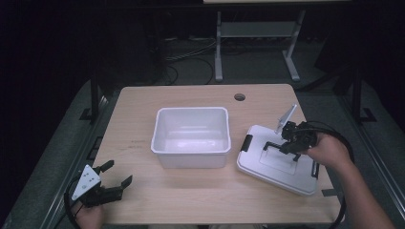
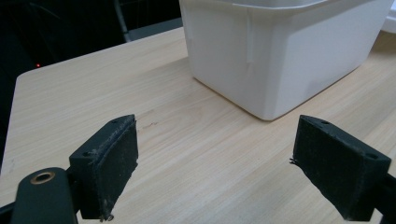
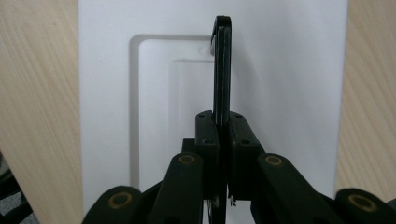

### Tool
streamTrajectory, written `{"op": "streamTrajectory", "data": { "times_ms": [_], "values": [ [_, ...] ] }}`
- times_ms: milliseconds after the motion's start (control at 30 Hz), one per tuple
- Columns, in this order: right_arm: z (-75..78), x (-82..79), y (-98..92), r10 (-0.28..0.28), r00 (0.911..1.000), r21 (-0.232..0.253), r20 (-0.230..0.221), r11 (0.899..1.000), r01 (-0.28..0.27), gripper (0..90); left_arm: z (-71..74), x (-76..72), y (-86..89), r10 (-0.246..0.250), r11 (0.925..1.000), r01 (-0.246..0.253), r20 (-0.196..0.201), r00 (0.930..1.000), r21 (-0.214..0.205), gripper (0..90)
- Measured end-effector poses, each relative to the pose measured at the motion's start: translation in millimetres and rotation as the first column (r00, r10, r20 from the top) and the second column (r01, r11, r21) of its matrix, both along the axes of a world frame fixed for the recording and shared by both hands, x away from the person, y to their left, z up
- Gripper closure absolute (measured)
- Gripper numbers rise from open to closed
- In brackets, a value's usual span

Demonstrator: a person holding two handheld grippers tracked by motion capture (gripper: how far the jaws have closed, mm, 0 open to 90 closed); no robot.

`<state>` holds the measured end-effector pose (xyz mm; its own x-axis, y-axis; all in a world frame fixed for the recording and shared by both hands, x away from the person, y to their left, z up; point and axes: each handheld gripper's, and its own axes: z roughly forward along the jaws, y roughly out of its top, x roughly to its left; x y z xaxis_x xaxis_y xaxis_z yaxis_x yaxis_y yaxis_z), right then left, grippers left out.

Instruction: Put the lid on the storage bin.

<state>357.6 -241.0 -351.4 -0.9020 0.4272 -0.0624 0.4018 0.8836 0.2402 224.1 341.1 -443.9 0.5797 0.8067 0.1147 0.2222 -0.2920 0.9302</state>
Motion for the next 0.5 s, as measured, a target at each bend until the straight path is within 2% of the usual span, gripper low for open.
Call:
{"op": "streamTrajectory", "data": {
  "times_ms": [500],
  "values": [
    [32.3, -3.9, -3.7, 0.019, 0.9996, 0.010, 0.021, 1.000, -0.019, 84.4, -0.1, -0.1, -0.1, 0.000, 1.0000, 0.000, 0.001, 1.0000, 0.000, 13.5]
  ]
}}
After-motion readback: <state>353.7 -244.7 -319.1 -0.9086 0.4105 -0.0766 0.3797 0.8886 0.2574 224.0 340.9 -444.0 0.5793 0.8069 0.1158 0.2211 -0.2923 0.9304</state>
